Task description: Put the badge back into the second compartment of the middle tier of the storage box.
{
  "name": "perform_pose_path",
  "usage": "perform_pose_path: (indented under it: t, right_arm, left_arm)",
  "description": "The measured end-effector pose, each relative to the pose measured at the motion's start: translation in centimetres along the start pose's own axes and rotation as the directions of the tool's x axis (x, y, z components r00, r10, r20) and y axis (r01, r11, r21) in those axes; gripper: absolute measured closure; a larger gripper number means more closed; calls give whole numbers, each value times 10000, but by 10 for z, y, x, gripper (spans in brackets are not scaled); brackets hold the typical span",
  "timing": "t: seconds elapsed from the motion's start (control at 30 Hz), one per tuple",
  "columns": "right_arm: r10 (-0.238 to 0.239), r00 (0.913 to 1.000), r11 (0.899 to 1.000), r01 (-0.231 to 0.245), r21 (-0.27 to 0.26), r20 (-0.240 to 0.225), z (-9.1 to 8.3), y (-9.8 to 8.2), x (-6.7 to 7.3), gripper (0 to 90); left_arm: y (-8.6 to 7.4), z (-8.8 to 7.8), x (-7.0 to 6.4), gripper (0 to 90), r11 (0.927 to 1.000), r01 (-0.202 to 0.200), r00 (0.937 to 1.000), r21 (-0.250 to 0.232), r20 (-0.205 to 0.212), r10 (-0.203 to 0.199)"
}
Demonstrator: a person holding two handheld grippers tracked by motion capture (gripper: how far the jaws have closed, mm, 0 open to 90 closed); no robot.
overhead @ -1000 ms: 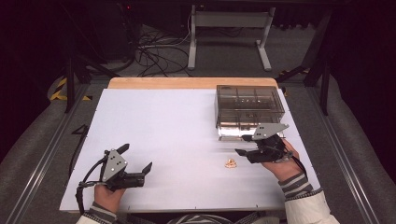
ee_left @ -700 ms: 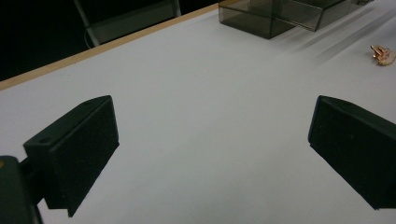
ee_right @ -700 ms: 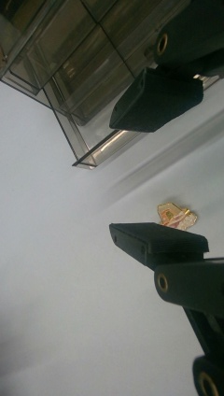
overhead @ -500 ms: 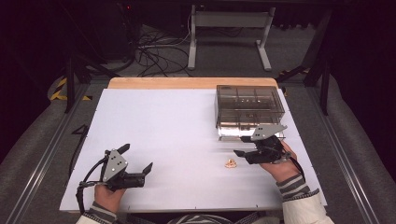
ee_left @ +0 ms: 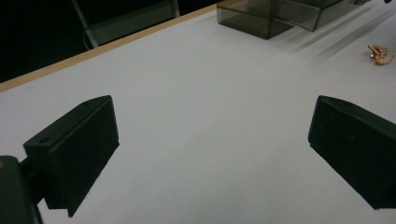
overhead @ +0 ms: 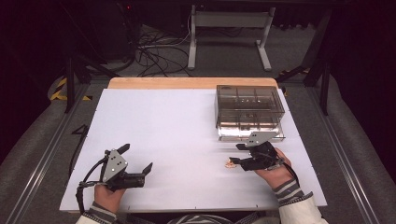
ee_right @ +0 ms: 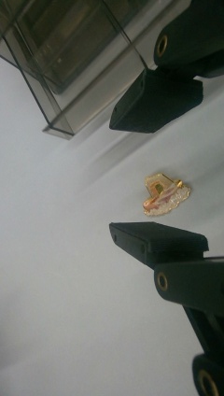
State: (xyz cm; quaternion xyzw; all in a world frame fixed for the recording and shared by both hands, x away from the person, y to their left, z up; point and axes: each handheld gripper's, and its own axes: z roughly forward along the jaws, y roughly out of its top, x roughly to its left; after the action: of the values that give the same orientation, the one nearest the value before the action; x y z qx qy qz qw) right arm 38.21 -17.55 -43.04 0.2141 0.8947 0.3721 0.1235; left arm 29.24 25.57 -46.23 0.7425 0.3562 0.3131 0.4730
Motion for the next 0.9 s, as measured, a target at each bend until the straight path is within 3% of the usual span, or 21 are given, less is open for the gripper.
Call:
perform_pose_path:
  t: [0.17, 0.9]
  right_arm:
    - [145, 9997, 9994, -138, 320, -219, 11, -4, 2, 441]
    - [607, 9981, 9855, -591, 1589, -51, 36, -8, 5, 454]
  left_arm:
    - [0, 0, 0, 26, 10000, 22, 10000, 1, 4, -22]
    - [0, 1, 0, 26, 10000, -3, 10000, 12, 9, 3]
